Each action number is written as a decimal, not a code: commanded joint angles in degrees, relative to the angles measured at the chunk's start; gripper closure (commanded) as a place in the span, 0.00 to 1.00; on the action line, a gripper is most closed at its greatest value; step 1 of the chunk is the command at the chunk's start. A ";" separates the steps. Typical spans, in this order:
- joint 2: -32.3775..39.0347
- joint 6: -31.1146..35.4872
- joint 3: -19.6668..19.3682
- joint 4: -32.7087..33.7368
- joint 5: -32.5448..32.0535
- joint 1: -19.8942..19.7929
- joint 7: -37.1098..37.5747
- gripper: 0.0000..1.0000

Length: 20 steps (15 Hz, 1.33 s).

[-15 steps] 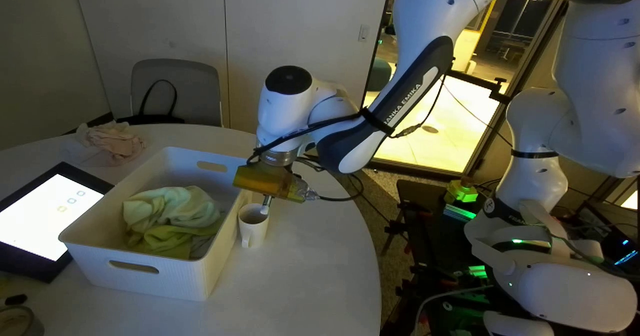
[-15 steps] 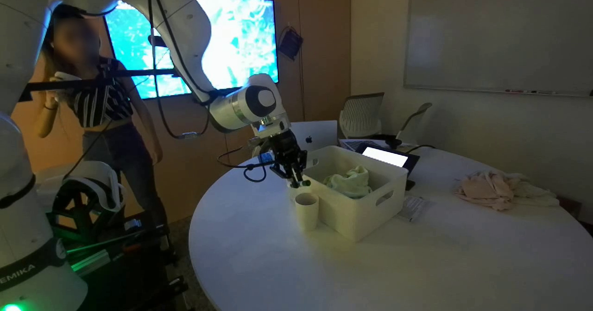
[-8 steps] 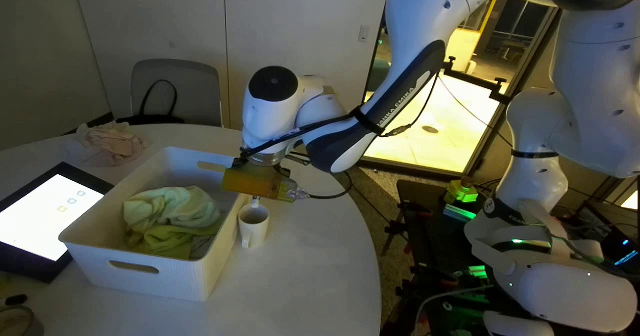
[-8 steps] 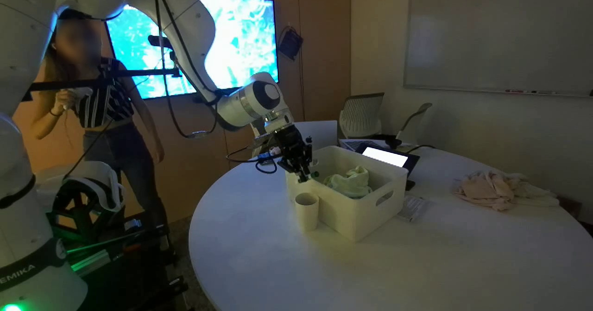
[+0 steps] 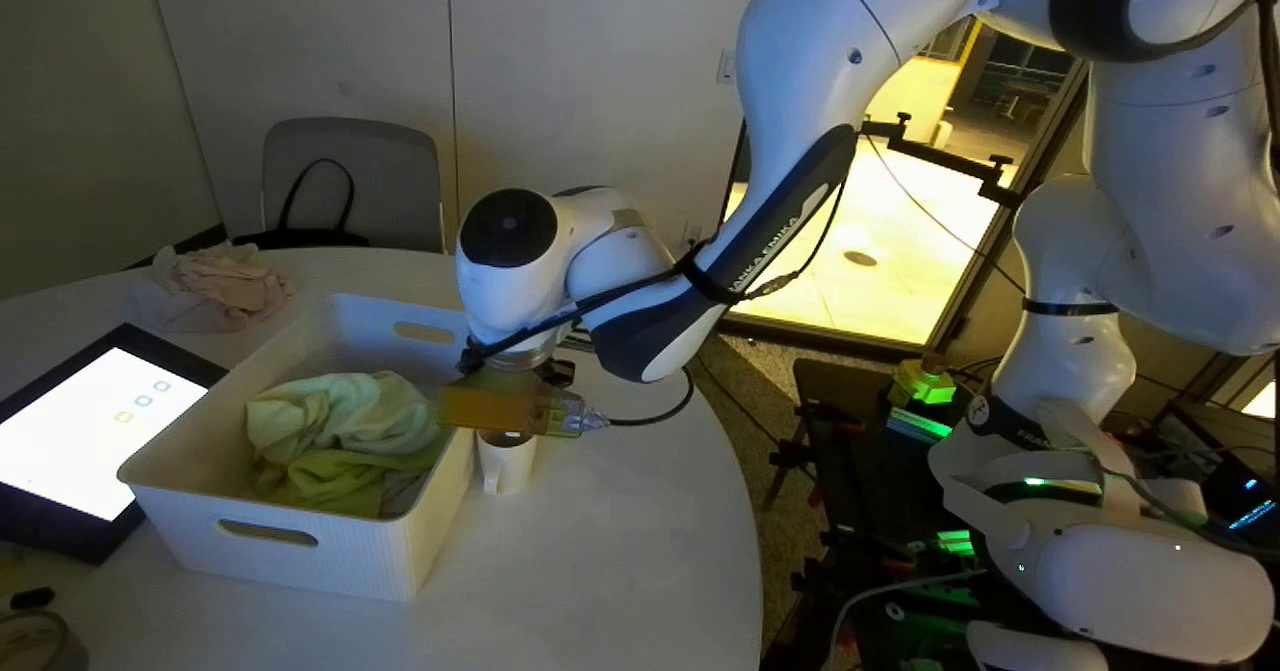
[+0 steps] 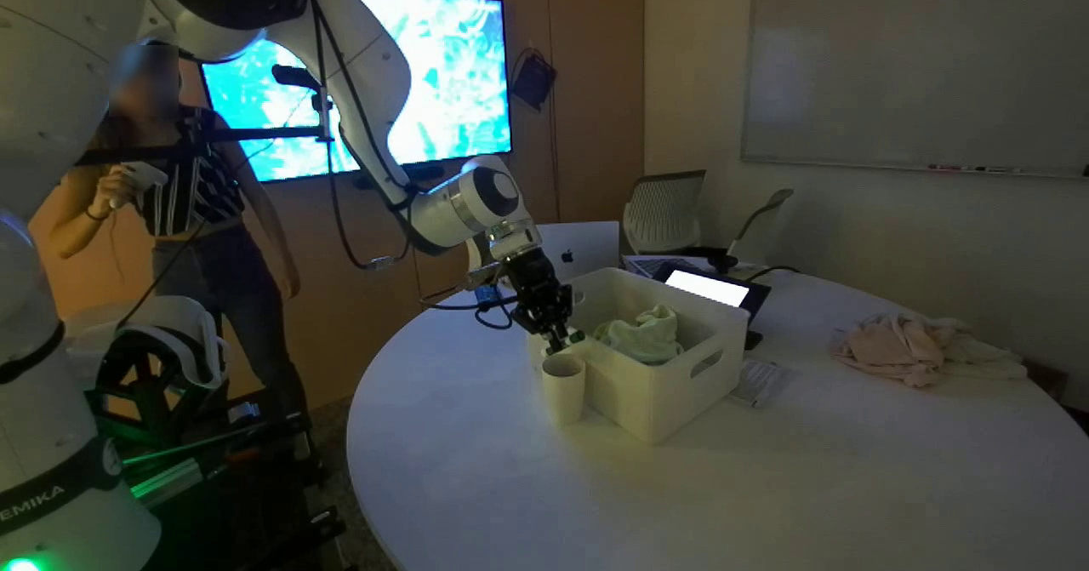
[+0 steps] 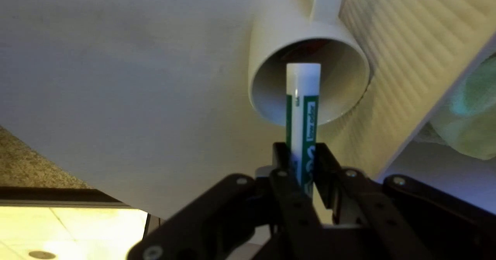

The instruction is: Put the towels in the basket and the smaller objects into the white mug

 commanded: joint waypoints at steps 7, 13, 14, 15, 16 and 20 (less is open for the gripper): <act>2.99 -5.63 1.36 5.04 -6.52 -0.87 4.92 0.95; 5.77 -8.45 2.76 8.77 -9.29 -0.85 6.71 0.95; 6.11 -9.22 2.95 9.26 -9.76 -0.74 7.27 0.95; 6.38 -9.91 3.16 9.64 -10.27 -0.65 7.88 0.95; 6.57 -10.56 3.31 9.92 -10.80 -0.52 8.59 0.95; 6.85 -13.41 4.63 10.26 -12.89 -0.64 11.22 0.95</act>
